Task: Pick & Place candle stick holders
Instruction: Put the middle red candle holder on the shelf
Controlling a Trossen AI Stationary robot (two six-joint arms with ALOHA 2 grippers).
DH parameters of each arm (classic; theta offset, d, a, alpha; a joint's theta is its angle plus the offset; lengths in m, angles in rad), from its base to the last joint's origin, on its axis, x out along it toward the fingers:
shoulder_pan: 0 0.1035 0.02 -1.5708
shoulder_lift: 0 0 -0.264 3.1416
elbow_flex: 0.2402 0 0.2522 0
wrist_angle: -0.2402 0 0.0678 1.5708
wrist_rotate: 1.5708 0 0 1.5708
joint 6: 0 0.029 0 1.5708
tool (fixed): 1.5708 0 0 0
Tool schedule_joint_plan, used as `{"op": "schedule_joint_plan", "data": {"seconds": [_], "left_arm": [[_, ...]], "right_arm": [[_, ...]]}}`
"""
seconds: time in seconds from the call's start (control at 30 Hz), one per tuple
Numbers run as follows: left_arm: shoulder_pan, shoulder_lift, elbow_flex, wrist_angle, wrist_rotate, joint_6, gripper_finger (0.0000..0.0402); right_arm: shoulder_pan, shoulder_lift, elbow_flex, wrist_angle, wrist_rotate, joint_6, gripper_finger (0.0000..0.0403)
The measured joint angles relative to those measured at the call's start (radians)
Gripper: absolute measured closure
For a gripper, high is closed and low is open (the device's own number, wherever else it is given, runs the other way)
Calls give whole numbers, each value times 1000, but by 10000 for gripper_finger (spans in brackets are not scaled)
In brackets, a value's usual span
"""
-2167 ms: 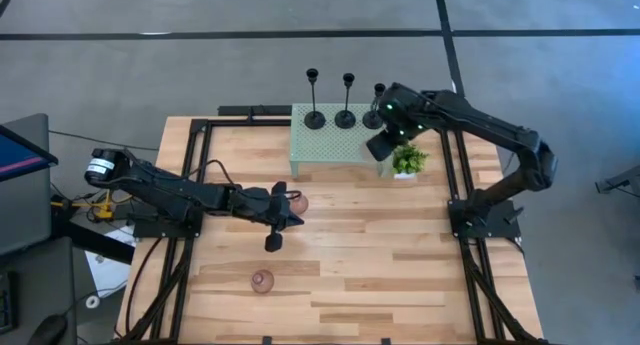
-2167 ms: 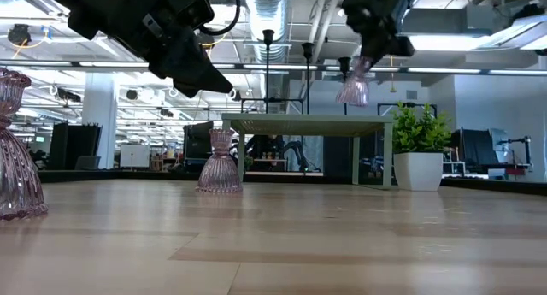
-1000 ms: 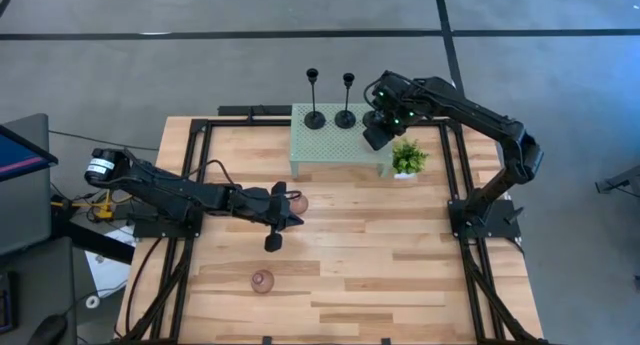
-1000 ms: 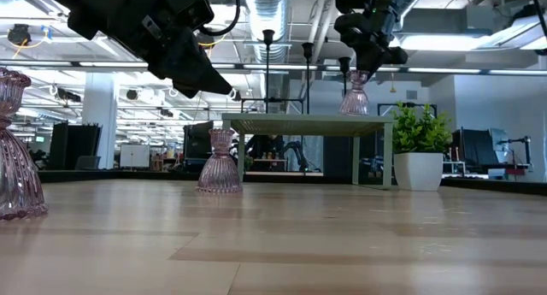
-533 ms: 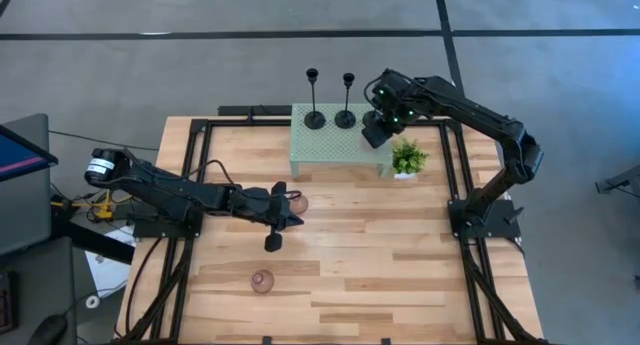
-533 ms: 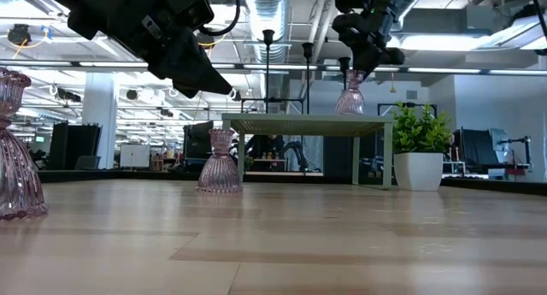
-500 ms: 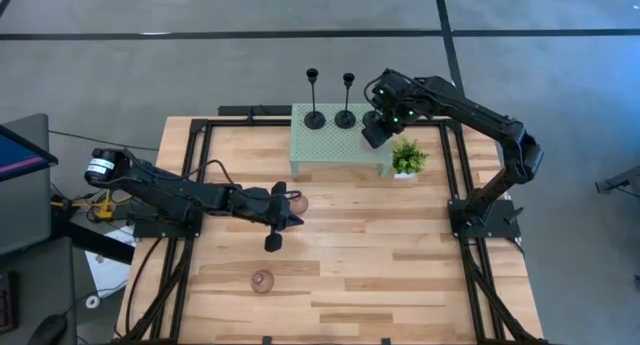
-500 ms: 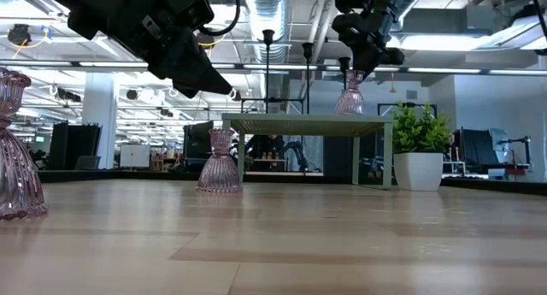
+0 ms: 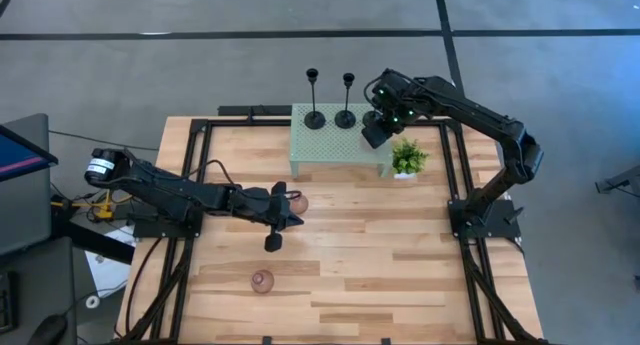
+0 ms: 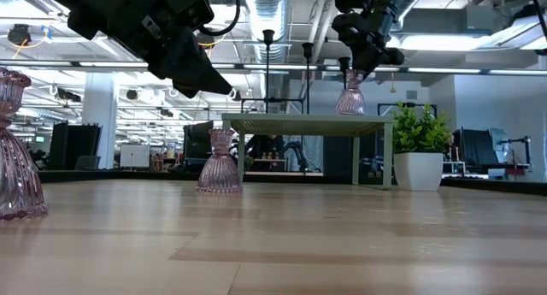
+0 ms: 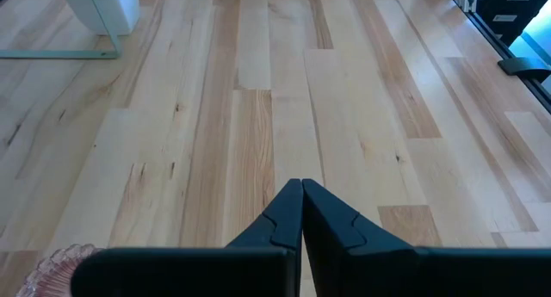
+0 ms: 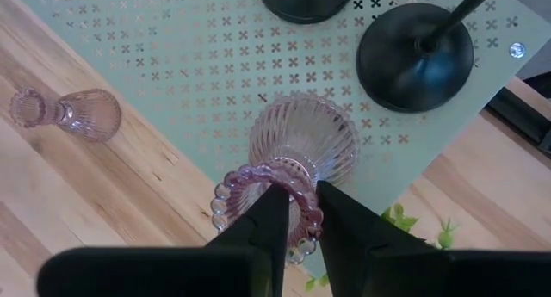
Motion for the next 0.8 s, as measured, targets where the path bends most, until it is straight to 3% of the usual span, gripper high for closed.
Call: {"op": "schedule_joint_plan", "data": {"seconds": [0.8], "left_arm": [[0, 0, 0, 0, 0, 0, 395]], "right_arm": [[0, 0, -1, 9, 7, 0, 351]]}}
